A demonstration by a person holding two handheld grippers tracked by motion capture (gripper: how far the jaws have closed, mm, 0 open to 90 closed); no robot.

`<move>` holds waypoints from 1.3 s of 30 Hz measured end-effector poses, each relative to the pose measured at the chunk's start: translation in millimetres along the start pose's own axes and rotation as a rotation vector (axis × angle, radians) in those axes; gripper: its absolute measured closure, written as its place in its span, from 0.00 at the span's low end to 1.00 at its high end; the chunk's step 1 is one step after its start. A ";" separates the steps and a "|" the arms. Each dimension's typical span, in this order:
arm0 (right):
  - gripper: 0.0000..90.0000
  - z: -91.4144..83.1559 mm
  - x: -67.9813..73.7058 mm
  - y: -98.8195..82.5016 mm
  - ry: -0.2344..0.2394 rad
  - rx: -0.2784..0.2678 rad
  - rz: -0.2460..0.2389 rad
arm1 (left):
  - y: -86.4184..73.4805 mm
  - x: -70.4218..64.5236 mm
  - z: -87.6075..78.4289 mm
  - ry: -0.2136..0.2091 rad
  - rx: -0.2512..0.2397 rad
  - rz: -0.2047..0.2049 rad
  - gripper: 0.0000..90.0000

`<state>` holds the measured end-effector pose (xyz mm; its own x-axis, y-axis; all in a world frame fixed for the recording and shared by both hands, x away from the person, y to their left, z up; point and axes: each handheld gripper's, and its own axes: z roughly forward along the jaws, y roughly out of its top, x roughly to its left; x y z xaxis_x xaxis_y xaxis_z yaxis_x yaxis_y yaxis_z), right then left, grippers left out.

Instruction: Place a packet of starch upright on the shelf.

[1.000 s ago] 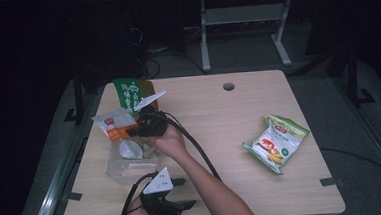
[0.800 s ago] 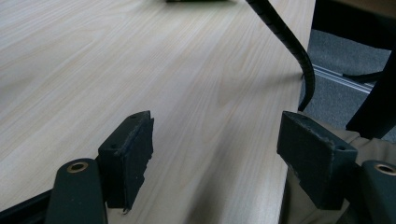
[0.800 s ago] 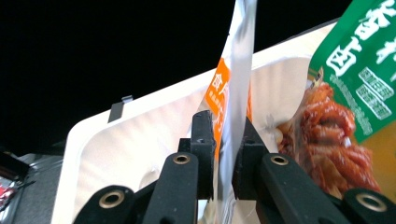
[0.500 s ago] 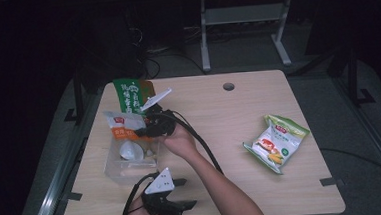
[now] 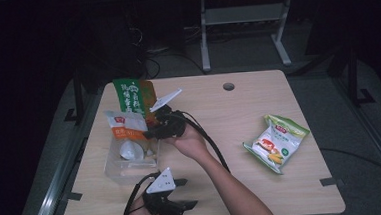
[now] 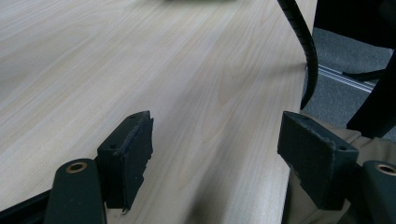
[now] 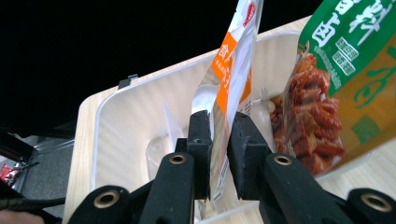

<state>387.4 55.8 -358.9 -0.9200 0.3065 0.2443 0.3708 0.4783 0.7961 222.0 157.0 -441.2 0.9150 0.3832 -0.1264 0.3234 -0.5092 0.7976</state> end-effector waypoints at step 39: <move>0.73 -85.9 -8.7 -81.3 -0.010 -0.020 0.083 | -0.5 0.9 3.7 0.000 0.008 0.004 0.28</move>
<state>354.3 -56.5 -378.2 -0.8851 0.3521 0.3043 0.4426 0.4346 0.7844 223.6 154.7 -443.9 0.9163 0.3812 -0.1232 0.3218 -0.5171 0.7931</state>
